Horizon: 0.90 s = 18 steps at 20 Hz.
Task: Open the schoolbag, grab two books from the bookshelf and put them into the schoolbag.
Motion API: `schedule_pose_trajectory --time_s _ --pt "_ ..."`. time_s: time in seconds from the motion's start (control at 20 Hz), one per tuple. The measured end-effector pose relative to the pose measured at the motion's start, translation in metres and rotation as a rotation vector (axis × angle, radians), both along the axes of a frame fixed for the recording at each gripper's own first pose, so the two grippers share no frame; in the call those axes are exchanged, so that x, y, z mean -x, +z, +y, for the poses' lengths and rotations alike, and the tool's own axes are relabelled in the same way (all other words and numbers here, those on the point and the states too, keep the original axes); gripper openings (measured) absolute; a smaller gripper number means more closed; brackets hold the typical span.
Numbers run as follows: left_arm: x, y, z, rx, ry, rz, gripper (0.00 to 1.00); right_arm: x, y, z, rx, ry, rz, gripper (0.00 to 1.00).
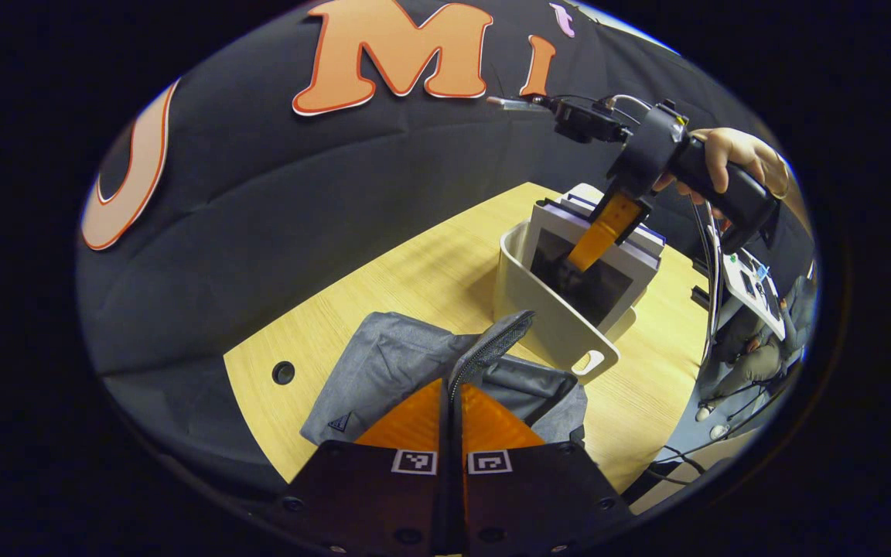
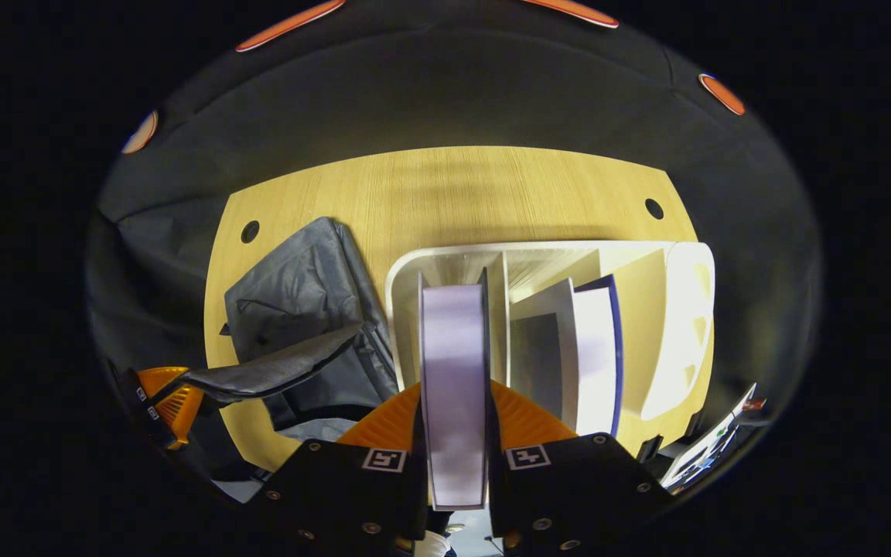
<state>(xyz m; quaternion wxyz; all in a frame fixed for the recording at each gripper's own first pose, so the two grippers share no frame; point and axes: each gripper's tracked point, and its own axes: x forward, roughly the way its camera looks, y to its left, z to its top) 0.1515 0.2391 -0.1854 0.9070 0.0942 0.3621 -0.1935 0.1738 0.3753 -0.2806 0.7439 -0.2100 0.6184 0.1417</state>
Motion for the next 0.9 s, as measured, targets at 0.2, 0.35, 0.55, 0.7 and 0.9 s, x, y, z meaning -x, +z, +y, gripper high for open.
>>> schedule_pose_trajectory --time_s 0.2,0.35,0.55,0.7,0.9 --pt "-0.003 -0.003 0.002 0.000 0.001 0.006 0.01 -0.002 0.040 0.004 -0.029 0.003 -0.055 0.31" --pt "-0.002 -0.005 0.001 0.010 -0.002 0.010 0.01 -0.003 0.082 0.006 -0.059 -0.004 -0.118 0.31" --pt "-0.001 -0.001 0.000 0.017 -0.005 -0.004 0.00 0.013 0.140 0.009 -0.156 -0.024 -0.189 0.31" --pt "-0.001 0.005 0.002 0.020 0.000 -0.013 0.01 0.039 0.183 -0.006 -0.280 -0.077 -0.261 0.31" --pt "-0.001 0.012 -0.002 0.004 0.001 -0.025 0.01 0.090 0.203 -0.027 -0.534 -0.242 -0.303 0.31"
